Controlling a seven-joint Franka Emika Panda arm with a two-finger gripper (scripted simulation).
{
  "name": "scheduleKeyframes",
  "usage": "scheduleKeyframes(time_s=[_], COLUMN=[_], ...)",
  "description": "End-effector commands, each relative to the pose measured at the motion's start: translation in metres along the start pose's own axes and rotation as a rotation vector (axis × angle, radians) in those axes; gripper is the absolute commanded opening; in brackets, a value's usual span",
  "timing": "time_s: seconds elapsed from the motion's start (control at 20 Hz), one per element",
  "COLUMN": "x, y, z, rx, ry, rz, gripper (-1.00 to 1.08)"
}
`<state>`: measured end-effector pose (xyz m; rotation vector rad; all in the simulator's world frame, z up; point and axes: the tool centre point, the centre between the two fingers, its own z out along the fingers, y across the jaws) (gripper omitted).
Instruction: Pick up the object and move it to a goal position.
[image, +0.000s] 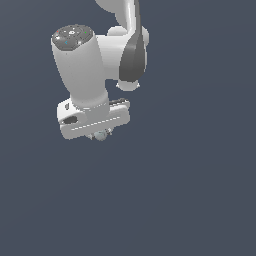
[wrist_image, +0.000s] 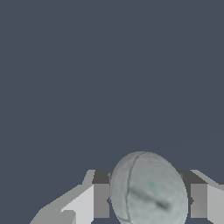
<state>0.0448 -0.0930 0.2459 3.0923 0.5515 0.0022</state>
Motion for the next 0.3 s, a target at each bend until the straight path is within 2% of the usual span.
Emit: scheduleKeyframes(time_s=[0.0, 0.25], x=[-0.0003, 0.0012], y=[-0.0001, 0.0005], z=[-0.0022, 0.0031], rx=[0.001, 0.001], ry=[-0.001, -0.001], rz=[0.0, 0.0], gripper=[-1.0, -1.0])
